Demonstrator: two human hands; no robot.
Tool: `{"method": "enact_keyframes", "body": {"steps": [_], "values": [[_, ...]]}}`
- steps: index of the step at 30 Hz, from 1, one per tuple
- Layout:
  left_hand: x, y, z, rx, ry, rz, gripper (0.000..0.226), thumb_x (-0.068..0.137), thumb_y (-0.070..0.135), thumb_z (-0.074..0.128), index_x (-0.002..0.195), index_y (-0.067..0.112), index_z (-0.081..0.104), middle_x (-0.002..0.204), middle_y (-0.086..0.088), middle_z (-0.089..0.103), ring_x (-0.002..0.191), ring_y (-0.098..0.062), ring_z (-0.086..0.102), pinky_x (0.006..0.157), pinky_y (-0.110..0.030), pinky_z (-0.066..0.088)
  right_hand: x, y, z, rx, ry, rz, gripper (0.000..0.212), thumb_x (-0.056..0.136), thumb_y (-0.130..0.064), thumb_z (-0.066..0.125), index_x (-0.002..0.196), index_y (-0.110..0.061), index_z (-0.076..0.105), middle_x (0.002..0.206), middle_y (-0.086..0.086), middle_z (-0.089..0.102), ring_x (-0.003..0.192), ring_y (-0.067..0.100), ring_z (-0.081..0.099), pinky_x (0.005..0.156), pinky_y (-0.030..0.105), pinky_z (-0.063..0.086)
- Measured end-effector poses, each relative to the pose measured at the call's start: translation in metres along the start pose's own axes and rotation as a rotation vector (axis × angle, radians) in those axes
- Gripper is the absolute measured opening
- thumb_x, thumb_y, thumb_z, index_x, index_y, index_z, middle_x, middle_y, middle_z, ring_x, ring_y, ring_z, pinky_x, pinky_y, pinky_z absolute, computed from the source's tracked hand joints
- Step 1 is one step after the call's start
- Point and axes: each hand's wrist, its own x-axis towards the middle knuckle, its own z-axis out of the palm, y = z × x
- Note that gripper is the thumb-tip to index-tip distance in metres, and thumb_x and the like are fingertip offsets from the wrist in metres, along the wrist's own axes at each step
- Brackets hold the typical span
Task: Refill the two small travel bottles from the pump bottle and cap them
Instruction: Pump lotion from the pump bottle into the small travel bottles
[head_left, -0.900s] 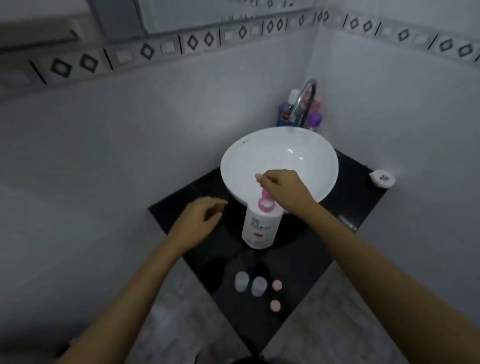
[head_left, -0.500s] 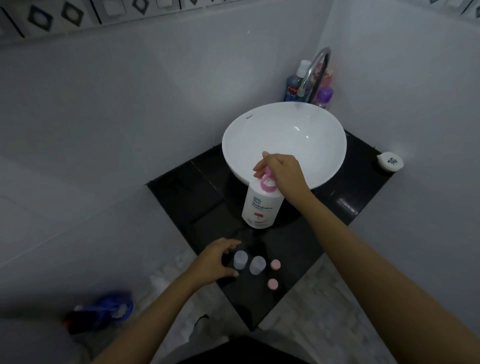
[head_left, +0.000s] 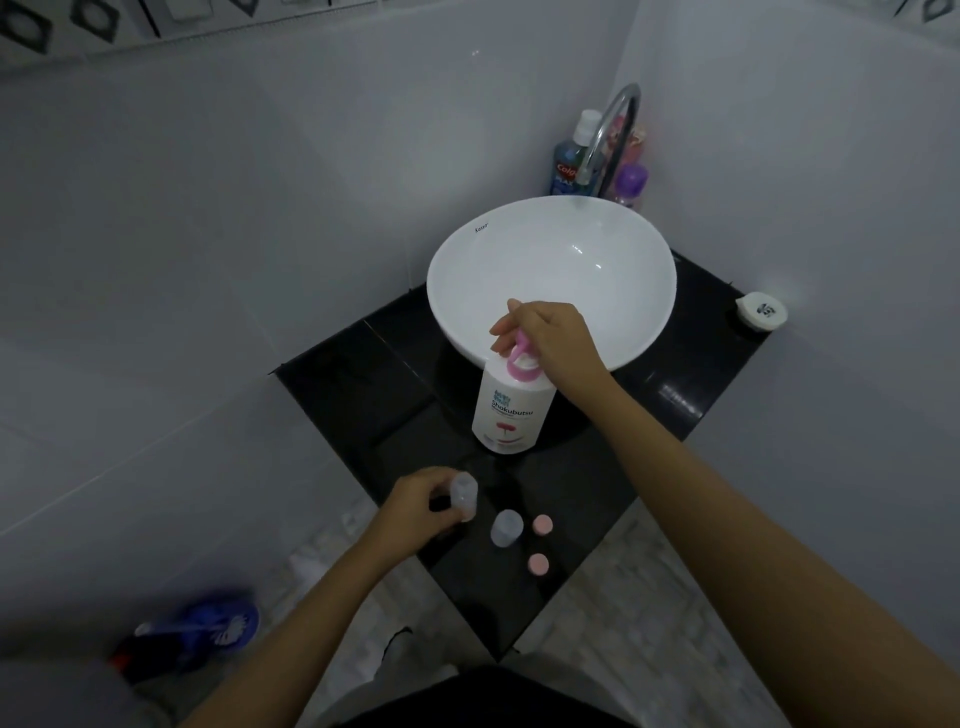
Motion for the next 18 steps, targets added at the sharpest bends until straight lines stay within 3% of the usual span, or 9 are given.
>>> {"method": "enact_keyframes", "body": {"steps": [5,10,18], "values": [[0.010,0.039,-0.039,-0.005,0.126,0.119,0.037,0.083,0.023,0.069,0.117,0.031,0.056,0.106,0.013,0.059,0.100,0.000,0.058,0.088,-0.019,0.048,0.006,-0.012,-0.002,0.015,-0.068,0.015,0.034,0.094,-0.026,0.054,0.082,0.000,0.072,0.072,0.016,0.070,0.063,0.026,0.065,0.070,0.029,0.056],[0.022,0.081,-0.059,0.191,0.134,0.251,0.037,0.091,0.040,0.052,0.127,0.035,0.049,0.096,0.021,0.047,0.089,0.009,0.049,0.071,-0.015,0.039,0.008,-0.013,0.002,-0.009,-0.143,0.096,0.036,0.096,-0.024,0.051,0.084,0.003,0.071,0.071,0.017,0.070,0.068,0.030,0.064,0.076,0.032,0.053],[0.018,0.105,-0.057,0.278,0.136,0.309,0.045,0.092,0.043,0.048,0.136,0.034,0.042,0.098,0.010,0.042,0.087,-0.001,0.047,0.069,-0.014,0.034,0.006,-0.011,0.005,0.003,-0.100,0.101,0.035,0.097,-0.023,0.049,0.086,0.001,0.072,0.074,0.016,0.070,0.069,0.029,0.065,0.075,0.034,0.054]]}}
